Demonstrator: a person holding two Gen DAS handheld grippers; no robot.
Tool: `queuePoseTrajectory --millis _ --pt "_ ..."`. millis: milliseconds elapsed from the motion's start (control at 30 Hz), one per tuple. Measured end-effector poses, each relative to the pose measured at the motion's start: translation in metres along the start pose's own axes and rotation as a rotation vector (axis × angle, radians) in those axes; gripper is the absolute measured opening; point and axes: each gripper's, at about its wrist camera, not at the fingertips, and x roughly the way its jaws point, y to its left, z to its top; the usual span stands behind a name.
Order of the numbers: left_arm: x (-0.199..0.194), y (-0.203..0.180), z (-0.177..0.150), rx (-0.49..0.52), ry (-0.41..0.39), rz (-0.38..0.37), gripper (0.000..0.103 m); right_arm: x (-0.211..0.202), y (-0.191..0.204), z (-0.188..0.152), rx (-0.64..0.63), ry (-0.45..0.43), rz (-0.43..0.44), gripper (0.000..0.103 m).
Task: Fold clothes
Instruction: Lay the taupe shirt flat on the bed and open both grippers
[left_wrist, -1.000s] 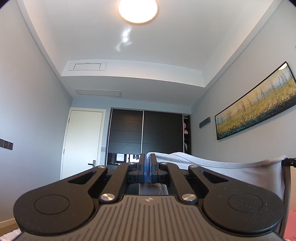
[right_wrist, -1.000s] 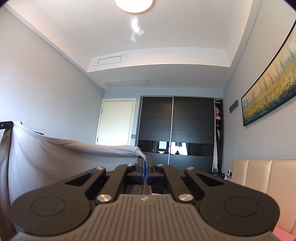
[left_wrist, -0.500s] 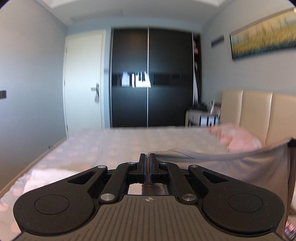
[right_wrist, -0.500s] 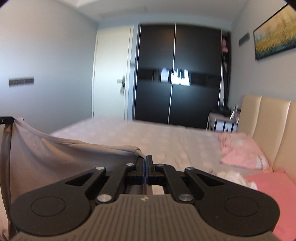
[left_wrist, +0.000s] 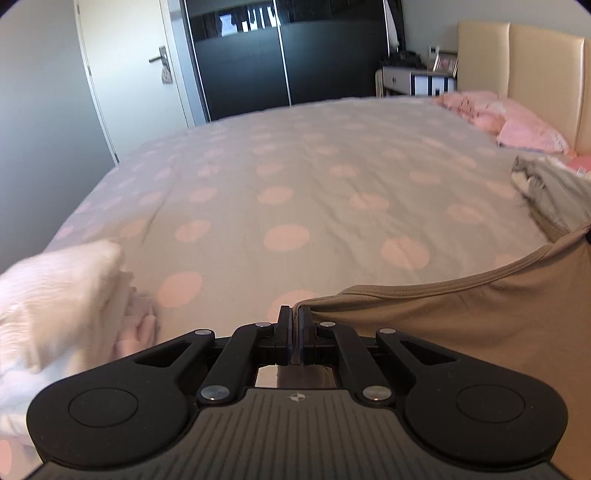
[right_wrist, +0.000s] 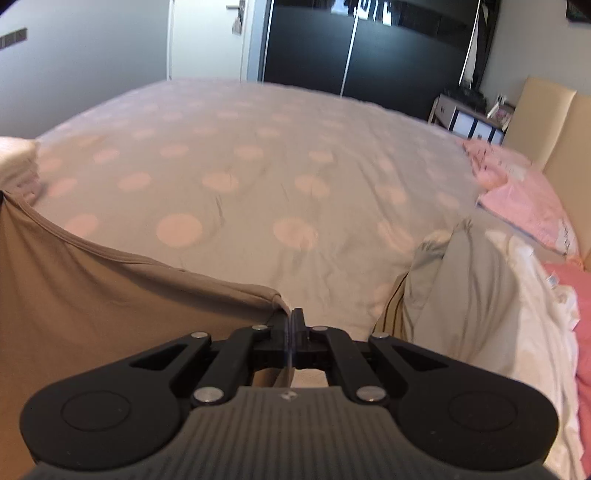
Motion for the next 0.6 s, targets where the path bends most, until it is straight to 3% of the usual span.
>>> queuePoseTrajectory --millis 267,467,500,567,600 --pt "0.075 -0.005 -0.019 0.011 0.167 -0.007 0.001 0.077 0.002 -0.010 -0.003 0.135 0.008 0.002" --pt "0.089 -0.007 -0.027 0.015 0.225 -0.012 0.002 0.093 0.003 -0.018 0.010 0.197 0.030 0.006" --pt "0.088 -0.006 -0.027 0.013 0.226 -0.014 0.002 0.091 0.002 -0.018 0.013 0.196 0.031 0.010" --pt "0.086 -0.004 -0.026 0.001 0.229 -0.016 0.007 0.086 0.000 -0.018 0.019 0.195 0.034 0.028" --pt "0.082 -0.001 -0.026 -0.011 0.228 -0.020 0.017 0.084 -0.001 -0.017 0.022 0.194 0.035 0.037"
